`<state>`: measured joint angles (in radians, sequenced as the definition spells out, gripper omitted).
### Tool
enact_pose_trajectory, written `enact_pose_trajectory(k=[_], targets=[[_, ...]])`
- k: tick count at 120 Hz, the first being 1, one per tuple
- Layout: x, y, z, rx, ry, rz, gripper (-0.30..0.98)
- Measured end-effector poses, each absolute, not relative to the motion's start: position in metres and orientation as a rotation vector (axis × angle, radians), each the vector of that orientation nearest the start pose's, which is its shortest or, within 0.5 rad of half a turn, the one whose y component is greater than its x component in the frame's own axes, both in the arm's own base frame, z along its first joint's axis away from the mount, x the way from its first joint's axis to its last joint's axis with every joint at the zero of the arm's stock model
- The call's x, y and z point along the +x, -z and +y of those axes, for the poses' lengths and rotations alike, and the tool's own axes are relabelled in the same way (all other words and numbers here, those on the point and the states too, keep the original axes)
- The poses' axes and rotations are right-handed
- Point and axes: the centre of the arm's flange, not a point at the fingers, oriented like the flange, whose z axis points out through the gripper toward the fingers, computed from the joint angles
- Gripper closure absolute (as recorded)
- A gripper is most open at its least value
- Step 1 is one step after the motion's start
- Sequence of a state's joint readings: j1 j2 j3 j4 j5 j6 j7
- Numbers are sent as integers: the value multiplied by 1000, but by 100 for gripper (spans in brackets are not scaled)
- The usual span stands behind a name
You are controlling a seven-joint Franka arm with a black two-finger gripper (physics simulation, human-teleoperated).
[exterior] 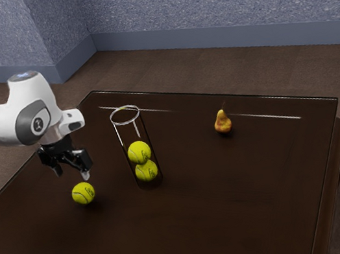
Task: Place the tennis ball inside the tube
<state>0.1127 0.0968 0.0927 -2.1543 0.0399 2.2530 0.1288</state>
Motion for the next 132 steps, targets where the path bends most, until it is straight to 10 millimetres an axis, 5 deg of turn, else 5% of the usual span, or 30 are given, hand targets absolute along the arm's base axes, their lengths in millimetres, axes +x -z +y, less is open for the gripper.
enact_pose_trajectory(k=[27, 92, 132], targets=[[554, -315, 110, -3079, 105, 26, 0], [551, -269, 139, -3075, 66, 38, 0], [551, -255, 141, -3078, 25, 31, 27]])
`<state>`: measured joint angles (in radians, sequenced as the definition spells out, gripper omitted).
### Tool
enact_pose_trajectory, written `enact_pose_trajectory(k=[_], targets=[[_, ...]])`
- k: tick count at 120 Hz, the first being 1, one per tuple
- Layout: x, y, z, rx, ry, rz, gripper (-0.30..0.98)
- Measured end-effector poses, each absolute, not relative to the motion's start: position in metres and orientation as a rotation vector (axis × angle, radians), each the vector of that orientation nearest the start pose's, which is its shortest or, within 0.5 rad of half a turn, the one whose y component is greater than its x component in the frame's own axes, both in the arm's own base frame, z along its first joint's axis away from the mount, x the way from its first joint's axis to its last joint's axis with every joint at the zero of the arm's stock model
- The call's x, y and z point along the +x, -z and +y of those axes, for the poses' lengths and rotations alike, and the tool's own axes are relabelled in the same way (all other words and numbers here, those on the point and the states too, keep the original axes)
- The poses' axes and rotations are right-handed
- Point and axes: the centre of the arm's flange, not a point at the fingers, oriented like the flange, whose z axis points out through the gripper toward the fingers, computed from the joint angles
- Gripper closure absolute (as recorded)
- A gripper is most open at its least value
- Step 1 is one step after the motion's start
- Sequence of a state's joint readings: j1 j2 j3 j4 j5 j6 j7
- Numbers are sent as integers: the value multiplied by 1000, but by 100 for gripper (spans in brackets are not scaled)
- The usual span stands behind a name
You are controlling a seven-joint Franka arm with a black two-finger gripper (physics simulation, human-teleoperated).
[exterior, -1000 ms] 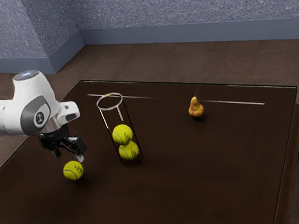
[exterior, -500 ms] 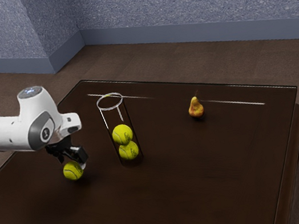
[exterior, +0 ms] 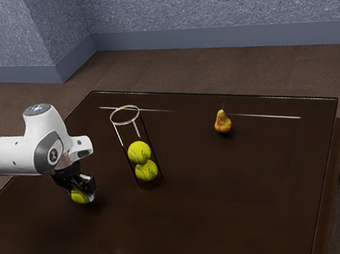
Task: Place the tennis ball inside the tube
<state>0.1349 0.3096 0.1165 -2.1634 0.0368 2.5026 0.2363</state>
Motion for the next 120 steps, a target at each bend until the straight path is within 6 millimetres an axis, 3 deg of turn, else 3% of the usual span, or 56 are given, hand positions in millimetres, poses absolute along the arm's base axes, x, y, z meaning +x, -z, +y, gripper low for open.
enact_pose_trajectory(k=[12, 24, 43, 53, 62, 69, 77, 88, 94, 120], targets=[[551, -262, 141, -3075, 38, 27, 34], [551, -289, 138, -3069, 81, 23, 42], [542, -411, 116, -3049, 244, 21, 52], [551, -476, 103, -3036, 287, 6, 54], [573, -516, 89, -3033, 281, 1, 56], [589, -536, 78, -3034, 254, 2, 55], [600, -542, 56, -3042, 198, 21, 53], [617, -538, 12, -3053, 133, 89, 52], [624, -535, -3, -3053, 108, 105, 52], [650, -526, -7, -3028, 97, 51, 49]])
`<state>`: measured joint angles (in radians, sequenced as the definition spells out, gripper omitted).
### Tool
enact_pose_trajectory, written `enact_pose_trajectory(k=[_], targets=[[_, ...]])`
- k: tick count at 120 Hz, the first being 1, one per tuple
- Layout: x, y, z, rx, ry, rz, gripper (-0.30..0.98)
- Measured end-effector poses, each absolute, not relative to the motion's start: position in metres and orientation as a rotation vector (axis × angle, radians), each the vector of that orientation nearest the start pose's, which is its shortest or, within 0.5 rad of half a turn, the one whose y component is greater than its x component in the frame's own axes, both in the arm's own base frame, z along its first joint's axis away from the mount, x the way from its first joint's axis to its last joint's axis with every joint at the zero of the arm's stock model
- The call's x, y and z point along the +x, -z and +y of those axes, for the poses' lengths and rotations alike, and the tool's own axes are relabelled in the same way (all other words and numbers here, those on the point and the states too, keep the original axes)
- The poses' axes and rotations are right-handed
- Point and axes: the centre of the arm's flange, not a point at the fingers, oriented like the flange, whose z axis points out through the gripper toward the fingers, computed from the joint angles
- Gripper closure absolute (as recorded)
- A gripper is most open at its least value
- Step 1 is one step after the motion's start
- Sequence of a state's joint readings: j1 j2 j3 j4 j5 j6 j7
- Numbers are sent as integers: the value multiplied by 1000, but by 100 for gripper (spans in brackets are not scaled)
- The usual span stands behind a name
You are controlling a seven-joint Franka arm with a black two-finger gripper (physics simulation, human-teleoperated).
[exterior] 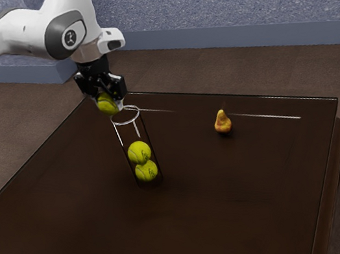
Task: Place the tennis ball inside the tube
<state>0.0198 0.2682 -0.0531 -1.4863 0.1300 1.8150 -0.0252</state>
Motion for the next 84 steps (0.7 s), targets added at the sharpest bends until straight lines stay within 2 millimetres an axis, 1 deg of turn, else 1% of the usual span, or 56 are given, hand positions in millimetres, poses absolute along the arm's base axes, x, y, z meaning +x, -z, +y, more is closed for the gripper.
enact_pose_trajectory(k=[9, 20, 28, 39, 50, 62, 68, 73, 79, 84], targets=[[653, -525, -8, -3024, 97, 35, 49], [653, -525, -22, -3026, 97, 45, 48], [653, -524, -30, -3030, 97, 47, 40], [653, -522, -33, -3040, 95, 35, 26], [653, -522, -33, -3048, 94, 19, 17], [652, -525, -33, -3052, 100, 5, 11], [642, -533, -32, -3053, 103, 3, 8], [626, -542, -29, -3059, 102, 2, 7], [606, -563, -27, -3064, 118, 5, 6], [592, -581, -26, -3074, 134, 9, 5]])
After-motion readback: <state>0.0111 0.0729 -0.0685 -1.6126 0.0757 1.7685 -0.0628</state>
